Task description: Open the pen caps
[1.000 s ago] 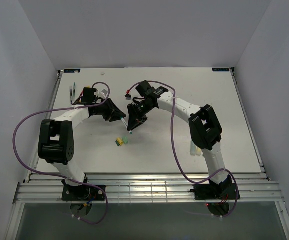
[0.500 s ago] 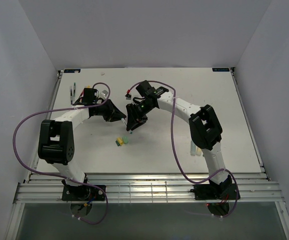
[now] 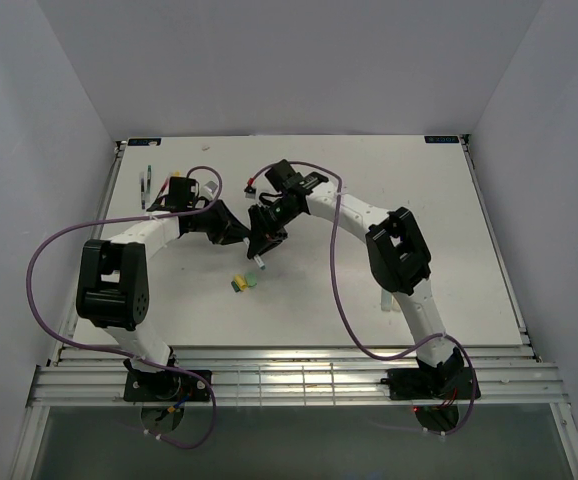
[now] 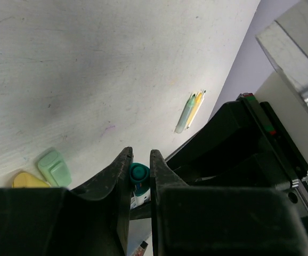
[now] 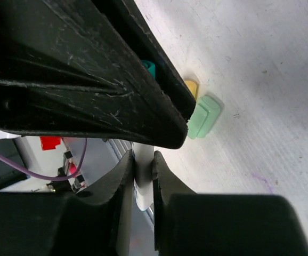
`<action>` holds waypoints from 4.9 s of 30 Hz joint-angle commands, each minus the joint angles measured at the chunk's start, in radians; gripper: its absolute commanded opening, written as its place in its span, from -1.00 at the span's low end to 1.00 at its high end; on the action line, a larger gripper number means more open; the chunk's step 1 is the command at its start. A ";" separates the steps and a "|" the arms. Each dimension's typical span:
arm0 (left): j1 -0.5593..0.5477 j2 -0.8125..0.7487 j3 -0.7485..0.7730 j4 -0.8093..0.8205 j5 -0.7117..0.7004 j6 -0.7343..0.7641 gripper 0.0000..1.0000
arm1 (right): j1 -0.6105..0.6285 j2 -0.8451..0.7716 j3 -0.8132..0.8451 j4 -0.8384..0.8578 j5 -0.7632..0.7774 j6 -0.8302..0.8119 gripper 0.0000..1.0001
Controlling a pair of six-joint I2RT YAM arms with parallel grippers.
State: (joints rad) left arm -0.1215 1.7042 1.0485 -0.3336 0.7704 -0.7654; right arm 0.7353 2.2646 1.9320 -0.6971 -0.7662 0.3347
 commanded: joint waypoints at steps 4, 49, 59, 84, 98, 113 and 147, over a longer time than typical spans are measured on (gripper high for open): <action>0.006 0.001 0.063 -0.053 -0.063 -0.037 -1.00 | 0.085 -0.020 0.112 -0.207 0.483 -0.167 -0.85; 0.075 -0.384 -0.410 -0.139 -0.131 0.152 -0.84 | -0.723 -1.008 -1.085 0.039 0.671 0.043 -0.85; 0.077 -0.295 -0.436 -0.125 -0.157 0.130 -0.78 | -0.804 -1.027 -1.165 0.038 0.680 0.007 -0.85; 0.075 -0.202 -0.453 -0.085 -0.120 0.104 -0.38 | -0.866 -0.897 -1.206 0.025 0.802 -0.008 -0.67; 0.075 -0.250 -0.456 -0.097 -0.123 0.077 -0.04 | -0.866 -0.905 -1.183 0.048 0.683 -0.017 -0.11; 0.074 -0.566 -0.340 -0.350 -0.443 -0.061 0.02 | -0.519 -1.050 -0.921 -0.062 0.486 0.130 0.21; 0.404 0.465 0.870 -0.266 -0.904 0.247 0.02 | -0.326 -0.760 -0.562 -0.202 0.119 0.044 0.21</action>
State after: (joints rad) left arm 0.2565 2.1830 1.9141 -0.7418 -0.1982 -0.5133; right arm 0.4080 1.4933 1.3159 -0.8764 -0.6060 0.4019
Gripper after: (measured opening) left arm 0.518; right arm 0.604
